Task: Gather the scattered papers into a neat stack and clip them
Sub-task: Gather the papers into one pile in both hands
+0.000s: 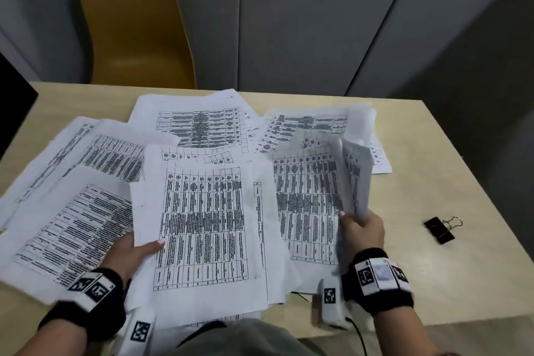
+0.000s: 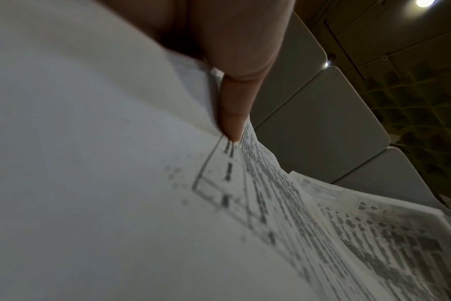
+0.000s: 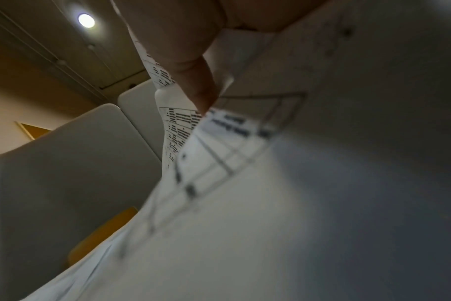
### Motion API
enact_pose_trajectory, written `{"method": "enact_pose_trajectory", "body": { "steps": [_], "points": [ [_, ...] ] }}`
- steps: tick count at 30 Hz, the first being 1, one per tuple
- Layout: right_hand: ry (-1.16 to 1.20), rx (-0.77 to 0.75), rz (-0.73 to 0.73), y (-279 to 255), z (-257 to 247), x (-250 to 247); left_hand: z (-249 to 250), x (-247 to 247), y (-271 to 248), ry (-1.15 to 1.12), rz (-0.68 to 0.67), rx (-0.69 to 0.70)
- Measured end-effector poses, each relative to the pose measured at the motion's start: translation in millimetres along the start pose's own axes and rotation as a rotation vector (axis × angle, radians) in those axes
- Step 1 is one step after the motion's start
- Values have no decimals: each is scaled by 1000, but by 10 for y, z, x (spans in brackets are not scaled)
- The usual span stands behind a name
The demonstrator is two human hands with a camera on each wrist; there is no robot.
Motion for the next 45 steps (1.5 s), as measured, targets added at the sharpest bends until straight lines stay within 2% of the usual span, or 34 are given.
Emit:
{"method": "enact_pose_trajectory", "body": {
  "steps": [4, 9, 13, 16, 18, 22, 25, 30, 33, 38, 41, 45],
  "points": [
    [-43, -193, 101, 27, -306, -237, 26, 11, -24, 6, -6, 22],
    [49, -262, 205, 33, -456, -419, -1, -10, 12, 18, 0, 12],
    [347, -187, 251, 110, -481, -482, 8, -1, 1, 13, -6, 33],
    [691, -191, 307, 66, -675, -489, 1, -13, 14, 33, 4, 51],
    [797, -211, 336, 13, -847, -527, 1, -19, 18, 48, 8, 60],
    [728, -286, 376, -21, -1151, -682, 12, -11, 0, 69, 7, 72],
    [701, -279, 338, -43, -1222, -665, 19, -7, -3, 67, 10, 75],
    [666, -191, 226, -120, -994, -384, 12, -7, 10, 72, 3, 80],
    [664, -181, 222, -61, -869, -342, 9, -4, -2, 64, 4, 73],
    [696, -186, 234, 82, -956, -346, -13, -27, 16, 77, 9, 55],
    [689, -129, 182, 65, -887, -194, 2, -23, -1, 84, 11, 50],
    [593, 19, 90, -115, -655, 102, 11, -13, -28, 76, 4, 51]
  ]
}}
Point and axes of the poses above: each hand's wrist, its own y-axis towards the middle knuckle, its own x-axis out of the palm, z = x × y, the point moved 5 cm from there along y, towards the middle knuckle, and after that the axes turned 8 degrees about -x, right-handed, at the moved point
